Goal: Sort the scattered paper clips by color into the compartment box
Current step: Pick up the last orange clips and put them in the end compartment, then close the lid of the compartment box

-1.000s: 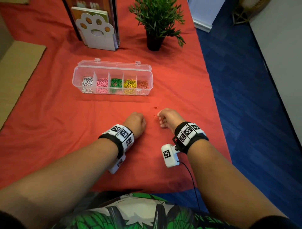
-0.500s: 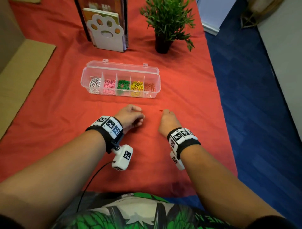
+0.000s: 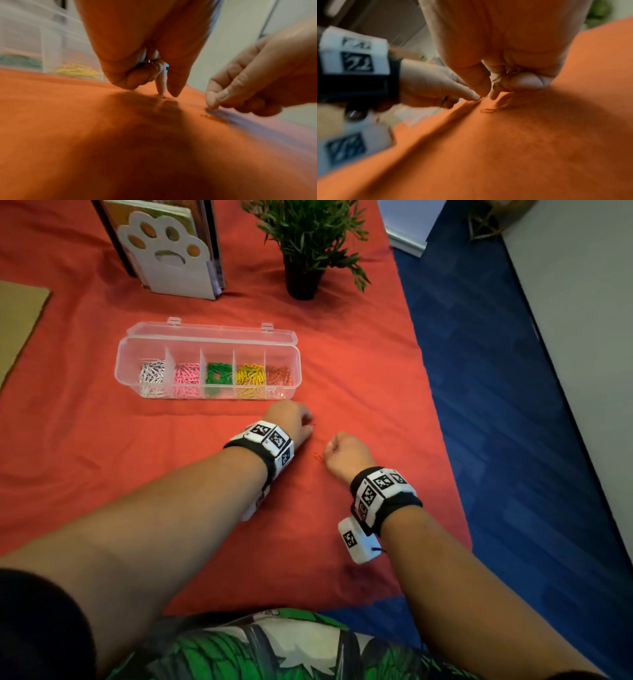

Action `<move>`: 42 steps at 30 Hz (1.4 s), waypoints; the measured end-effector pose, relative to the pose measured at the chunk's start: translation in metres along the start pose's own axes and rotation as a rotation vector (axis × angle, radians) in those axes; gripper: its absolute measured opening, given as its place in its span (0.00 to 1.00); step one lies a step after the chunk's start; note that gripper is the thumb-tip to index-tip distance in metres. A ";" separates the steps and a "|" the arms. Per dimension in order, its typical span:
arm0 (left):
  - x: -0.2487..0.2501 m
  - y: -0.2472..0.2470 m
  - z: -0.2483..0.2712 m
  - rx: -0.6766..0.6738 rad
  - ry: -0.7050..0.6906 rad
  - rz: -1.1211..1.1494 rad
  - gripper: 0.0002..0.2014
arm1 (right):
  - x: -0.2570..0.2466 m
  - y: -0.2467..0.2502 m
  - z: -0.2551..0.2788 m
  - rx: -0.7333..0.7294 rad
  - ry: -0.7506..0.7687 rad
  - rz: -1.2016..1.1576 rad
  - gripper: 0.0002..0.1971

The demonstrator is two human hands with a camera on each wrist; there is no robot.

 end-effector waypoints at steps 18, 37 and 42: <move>-0.023 0.040 0.036 -0.136 0.458 1.376 0.09 | -0.024 0.011 0.003 -0.306 -0.038 -0.962 0.12; -0.027 0.118 0.004 0.129 0.446 1.353 0.12 | -0.076 0.061 -0.031 0.088 0.036 -0.615 0.17; -0.083 0.142 0.028 0.512 0.439 0.712 0.17 | -0.126 0.065 -0.042 0.181 0.207 -0.421 0.14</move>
Point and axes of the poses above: each hand's wrist, its own z-axis away from the middle knuckle, its own y-axis out of the back of the hand, x = y × z, the point moved 2 cm from there along -z, towards the middle knuckle, and after that the axes turned 4 degrees about -x, right-handed, at the moved point
